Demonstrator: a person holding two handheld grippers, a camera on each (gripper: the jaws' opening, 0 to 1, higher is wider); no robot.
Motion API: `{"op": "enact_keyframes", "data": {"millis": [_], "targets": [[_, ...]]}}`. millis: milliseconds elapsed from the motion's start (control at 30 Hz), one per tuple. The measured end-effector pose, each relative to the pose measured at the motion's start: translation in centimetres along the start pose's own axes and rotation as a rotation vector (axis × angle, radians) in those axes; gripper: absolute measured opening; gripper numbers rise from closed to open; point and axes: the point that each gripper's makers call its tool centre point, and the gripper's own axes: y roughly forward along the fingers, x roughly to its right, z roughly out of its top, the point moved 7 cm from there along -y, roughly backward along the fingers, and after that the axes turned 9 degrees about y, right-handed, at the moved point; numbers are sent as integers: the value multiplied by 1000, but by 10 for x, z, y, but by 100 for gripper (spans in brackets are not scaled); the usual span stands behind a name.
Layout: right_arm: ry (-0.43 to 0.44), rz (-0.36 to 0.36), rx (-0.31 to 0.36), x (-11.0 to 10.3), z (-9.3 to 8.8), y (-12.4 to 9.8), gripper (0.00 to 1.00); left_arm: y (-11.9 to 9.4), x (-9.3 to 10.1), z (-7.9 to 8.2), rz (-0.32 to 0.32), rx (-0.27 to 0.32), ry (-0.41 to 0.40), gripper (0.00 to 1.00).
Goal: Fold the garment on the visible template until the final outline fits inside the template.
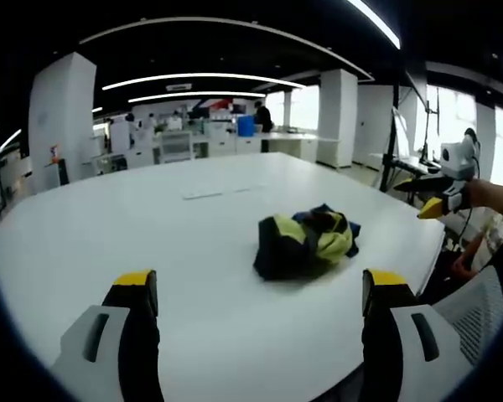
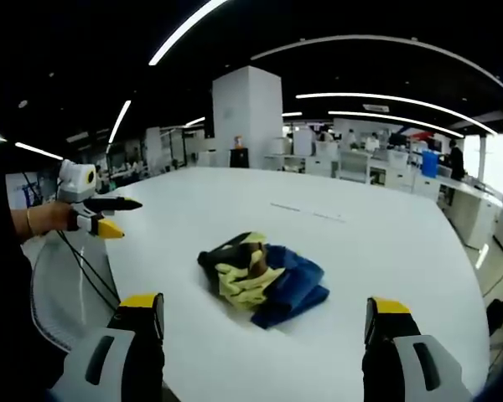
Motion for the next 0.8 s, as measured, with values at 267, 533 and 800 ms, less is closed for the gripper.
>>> {"op": "enact_keyframes", "data": {"millis": [267, 533, 800], "targets": [[-6, -5, 3, 0, 1, -2, 99, -1, 1, 0, -7, -2, 3, 98], [-2, -9, 7, 1, 2, -3, 99, -1, 0, 0, -4, -1, 6, 98], [2, -9, 7, 1, 1, -4, 99, -1, -1, 0, -3, -2, 6, 97]]}}
